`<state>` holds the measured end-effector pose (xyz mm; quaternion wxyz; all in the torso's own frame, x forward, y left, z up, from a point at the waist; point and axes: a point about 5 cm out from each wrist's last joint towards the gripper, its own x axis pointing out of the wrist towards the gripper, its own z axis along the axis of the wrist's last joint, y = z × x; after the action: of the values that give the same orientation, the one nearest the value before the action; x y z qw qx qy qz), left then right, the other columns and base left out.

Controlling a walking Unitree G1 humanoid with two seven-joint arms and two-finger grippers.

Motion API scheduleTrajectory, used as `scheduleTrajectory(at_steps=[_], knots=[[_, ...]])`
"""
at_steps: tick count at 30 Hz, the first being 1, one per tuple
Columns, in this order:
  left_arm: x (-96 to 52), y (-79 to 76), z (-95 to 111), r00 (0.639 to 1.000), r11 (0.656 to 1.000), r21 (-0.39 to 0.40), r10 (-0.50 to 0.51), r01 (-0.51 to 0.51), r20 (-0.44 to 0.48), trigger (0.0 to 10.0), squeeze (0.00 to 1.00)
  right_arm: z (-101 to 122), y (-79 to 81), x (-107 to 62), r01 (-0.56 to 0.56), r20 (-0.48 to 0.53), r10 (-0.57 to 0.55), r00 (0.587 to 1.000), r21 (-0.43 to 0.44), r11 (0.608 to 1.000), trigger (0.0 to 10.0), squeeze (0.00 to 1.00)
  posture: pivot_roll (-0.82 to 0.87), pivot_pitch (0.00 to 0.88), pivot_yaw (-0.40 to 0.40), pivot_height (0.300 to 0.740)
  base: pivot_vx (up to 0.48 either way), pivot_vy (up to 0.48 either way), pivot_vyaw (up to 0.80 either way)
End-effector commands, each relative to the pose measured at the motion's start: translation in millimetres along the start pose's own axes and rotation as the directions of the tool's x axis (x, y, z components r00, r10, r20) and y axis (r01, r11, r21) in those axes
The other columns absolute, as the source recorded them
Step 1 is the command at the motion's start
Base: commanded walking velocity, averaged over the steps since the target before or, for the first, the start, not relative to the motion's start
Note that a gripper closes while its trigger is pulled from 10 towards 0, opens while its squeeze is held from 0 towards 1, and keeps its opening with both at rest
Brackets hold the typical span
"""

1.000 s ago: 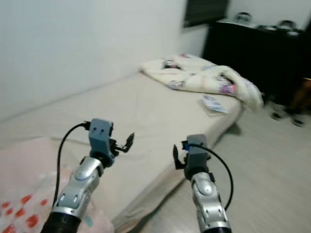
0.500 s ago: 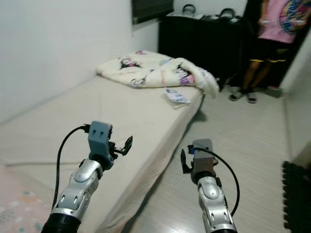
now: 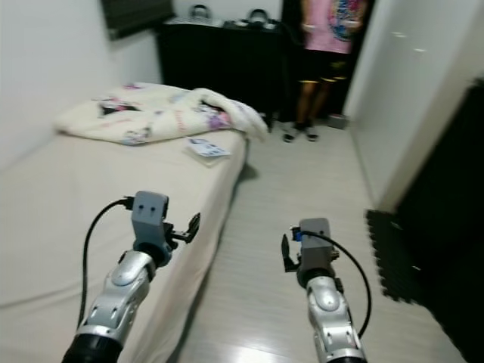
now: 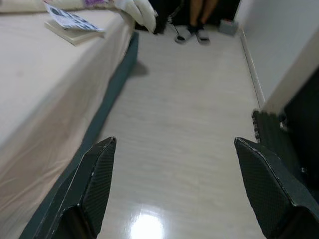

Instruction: Clean up the room

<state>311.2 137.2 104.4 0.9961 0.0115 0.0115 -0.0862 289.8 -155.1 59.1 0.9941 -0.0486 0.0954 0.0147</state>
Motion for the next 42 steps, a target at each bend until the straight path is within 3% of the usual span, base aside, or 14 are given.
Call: scheduleTrajectory(at_steps=[1, 17, 20, 28, 42], knots=[[-1.7, -2.6, -3.7, 1.0, 1.0, 0.008, -0.008, 0.008, -0.012, 10.0, 0.0, -1.6, -2.7, -0.2, 0.008, -0.004, -0.008, 1.0, -0.006, 1.0, 10.0, 0.0, 0.01, 0.0, -0.019, 0.74, 0.0, 0.0, -0.8], [-1.3, -4.3, -0.4, 1.0, 1.0, -0.024, -0.005, 0.005, 0.01, 10.0, 0.0, -0.1, 2.2, -0.5, -0.017, 0.016, 0.017, 1.0, -0.014, 1.0, 10.0, 0.0, 0.01, 0.0, -0.013, 0.74, 0.0, 0.0, -0.8], [-1.7, -3.7, -0.4, 1.0, 1.0, -0.027, 0.001, -0.001, 0.005, 10.0, 0.0, -0.7, 5.4, -0.3, -0.051, 0.011, 0.051, 0.999, -0.052, 0.997, 10.0, 0.0, 0.01, 0.0, -0.016, 0.74, 0.0, 0.0, 0.0], [-2.5, -4.0, 2.8, 0.999, 0.999, -0.038, -0.006, 0.007, 0.036, 10.0, 0.0, -0.9, 5.4, -0.5, -0.05, 0.015, 0.05, 0.999, -0.029, 0.998, 10.0, 0.0, 0.01, 0.0, -0.017, 0.74, 0.0, 0.0, 0.0], [-2.5, -5.6, 3.4, 0.999, 0.998, -0.059, -0.017, 0.019, 0.036, 10.0, 0.0, 0.3, 4.1, -1.2, -0.054, 0.024, 0.055, 0.998, -0.015, 0.998, 10.0, 0.0, 0.01, 0.0, -0.017, 0.74, 0.322, 0.0, 0.0]])
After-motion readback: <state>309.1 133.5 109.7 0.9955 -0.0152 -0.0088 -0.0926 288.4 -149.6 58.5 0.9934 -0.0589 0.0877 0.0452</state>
